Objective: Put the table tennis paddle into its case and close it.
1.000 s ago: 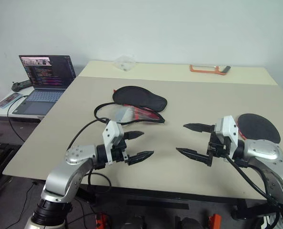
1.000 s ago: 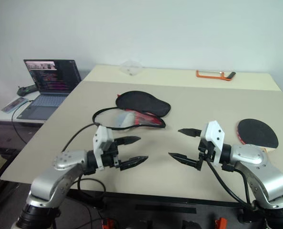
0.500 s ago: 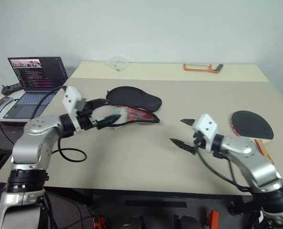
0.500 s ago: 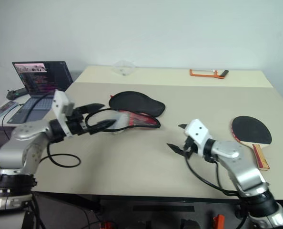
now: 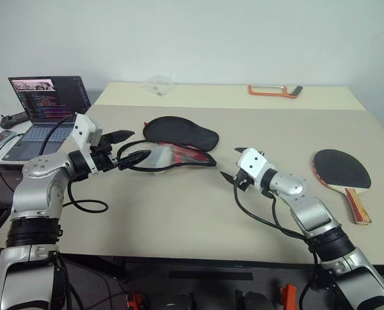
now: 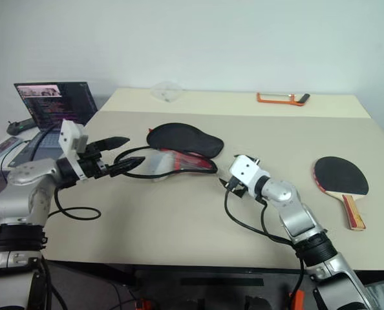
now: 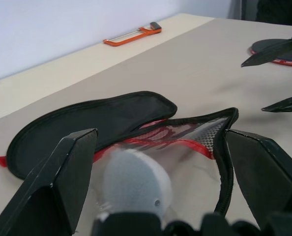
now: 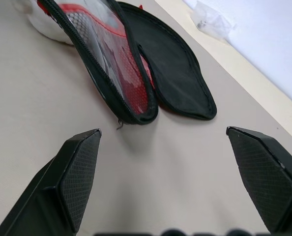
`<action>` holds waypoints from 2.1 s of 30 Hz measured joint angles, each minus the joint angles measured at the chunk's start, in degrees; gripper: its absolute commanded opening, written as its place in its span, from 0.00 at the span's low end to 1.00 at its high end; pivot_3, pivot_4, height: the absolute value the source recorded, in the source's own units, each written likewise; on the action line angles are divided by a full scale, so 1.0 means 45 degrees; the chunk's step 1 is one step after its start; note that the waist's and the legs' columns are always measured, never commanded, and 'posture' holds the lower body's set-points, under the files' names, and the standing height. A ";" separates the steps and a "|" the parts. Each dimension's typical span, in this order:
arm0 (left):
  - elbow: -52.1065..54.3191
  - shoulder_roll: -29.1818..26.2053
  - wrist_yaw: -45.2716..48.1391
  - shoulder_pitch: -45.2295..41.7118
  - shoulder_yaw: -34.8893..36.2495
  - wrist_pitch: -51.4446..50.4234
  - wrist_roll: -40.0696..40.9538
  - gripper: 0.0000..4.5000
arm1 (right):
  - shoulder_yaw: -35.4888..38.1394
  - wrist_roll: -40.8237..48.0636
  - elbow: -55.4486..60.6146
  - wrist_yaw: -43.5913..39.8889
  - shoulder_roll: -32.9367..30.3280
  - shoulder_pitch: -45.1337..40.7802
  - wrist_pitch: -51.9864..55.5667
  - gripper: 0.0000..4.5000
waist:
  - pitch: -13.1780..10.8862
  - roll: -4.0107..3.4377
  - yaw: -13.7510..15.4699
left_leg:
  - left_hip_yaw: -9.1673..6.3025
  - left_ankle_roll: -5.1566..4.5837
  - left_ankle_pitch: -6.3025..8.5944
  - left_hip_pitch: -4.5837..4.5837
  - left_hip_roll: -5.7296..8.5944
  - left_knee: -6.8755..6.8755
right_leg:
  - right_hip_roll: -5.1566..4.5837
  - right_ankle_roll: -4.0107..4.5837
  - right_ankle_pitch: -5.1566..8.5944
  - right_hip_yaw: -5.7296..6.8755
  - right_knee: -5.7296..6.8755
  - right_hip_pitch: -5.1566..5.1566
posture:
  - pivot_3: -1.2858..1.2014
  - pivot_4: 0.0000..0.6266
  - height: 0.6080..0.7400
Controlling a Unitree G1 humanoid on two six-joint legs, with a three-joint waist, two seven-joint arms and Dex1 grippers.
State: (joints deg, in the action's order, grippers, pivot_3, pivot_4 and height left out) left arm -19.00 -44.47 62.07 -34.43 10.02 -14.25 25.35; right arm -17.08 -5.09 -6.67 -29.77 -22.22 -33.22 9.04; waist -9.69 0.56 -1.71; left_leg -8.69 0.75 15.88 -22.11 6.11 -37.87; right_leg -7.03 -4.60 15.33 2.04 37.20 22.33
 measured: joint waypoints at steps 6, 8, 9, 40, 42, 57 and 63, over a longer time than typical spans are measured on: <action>-0.0473 -0.0003 0.0243 -0.0318 0.0000 0.0237 -0.0070 1.00 | -0.0621 -0.0830 -0.1605 0.0229 0.1079 -0.0721 -0.1653 0.99 | 0.0000 -0.0001 -0.0205 | 0.0008 0.0005 -0.0004 0.0010 -0.0003 -0.0005 | 0.0002 0.0001 0.0000 -0.0013 0.0033 0.0011 | 0.52 0.24 1.00; -0.0507 -0.0013 0.0406 -0.0344 0.0000 0.0232 -0.0069 1.00 | -0.0872 -0.1277 -0.2059 0.0424 0.1320 -0.1093 -0.2118 0.99 | 0.0000 0.0000 -0.0270 | 0.0010 0.0005 -0.0004 0.0012 -0.0001 -0.0007 | 0.0002 0.0001 0.0000 -0.0017 0.0039 0.0014 | 0.52 0.24 1.00; -0.0521 -0.0035 0.0546 -0.0343 -0.0001 0.0213 -0.0070 1.00 | -0.1005 -0.1585 -0.2396 0.0595 0.1433 -0.1313 -0.2321 0.99 | 0.0000 0.0000 -0.0293 | 0.0012 0.0006 -0.0004 0.0012 0.0000 -0.0008 | 0.0002 0.0001 0.0000 -0.0019 0.0044 0.0017 | 0.52 0.24 1.00; -0.1861 -0.0574 0.3338 0.0008 -0.0515 0.0563 -0.0773 1.00 | -0.3249 -0.6623 -0.8077 0.3365 0.3019 -0.4755 -0.5163 0.14 | 0.0004 0.0005 -0.0417 | 0.0294 0.0022 -0.0007 0.0011 -0.0109 -0.0008 | 0.0124 0.0039 -0.0019 -0.0312 0.0222 0.0250 | 0.52 0.24 1.00; -0.1863 -0.0461 0.3333 -0.0021 -0.0601 0.0620 -0.0847 1.00 | -0.3252 -0.6760 -0.8078 0.3453 0.2883 -0.4914 -0.5172 0.01 | 0.0005 0.0007 -0.0416 | 0.0297 0.0023 -0.0007 0.0011 -0.0117 -0.0009 | 0.0133 0.0043 -0.0022 -0.0313 0.0221 0.0249 | 0.52 0.24 1.00; -0.2066 0.0832 0.3614 -0.1316 -0.1527 0.0790 -0.0993 1.00 | -0.2724 -0.7457 -0.5236 0.2414 -0.0426 -0.3880 -0.4434 0.01 | 0.0009 0.0016 -0.0305 | 0.0325 0.0024 -0.0004 -0.0006 -0.0134 -0.0015 | 0.0149 0.0048 -0.0026 -0.0322 0.0213 0.0257 | 0.52 0.24 1.00; -0.2944 0.1754 0.3894 -0.2421 -0.2189 0.0889 -0.1373 1.00 | -0.1250 -0.7388 -0.1936 0.1333 -0.2229 -0.1133 -0.2388 0.01 | 0.0010 0.0019 -0.0233 | 0.0330 0.0022 -0.0003 -0.0017 -0.0134 -0.0016 | 0.0151 0.0046 -0.0027 -0.0320 0.0211 0.0257 | 0.52 0.24 1.00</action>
State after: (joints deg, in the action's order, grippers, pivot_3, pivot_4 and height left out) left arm -32.25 -36.58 79.59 -45.33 0.17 -10.25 19.17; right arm -22.70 -38.34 -15.38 -23.78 -32.25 -38.32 -1.71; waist -9.65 0.64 -2.76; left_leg -7.20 0.85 15.87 -22.19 5.51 -37.95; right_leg -6.35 -4.39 15.21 0.60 38.15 23.48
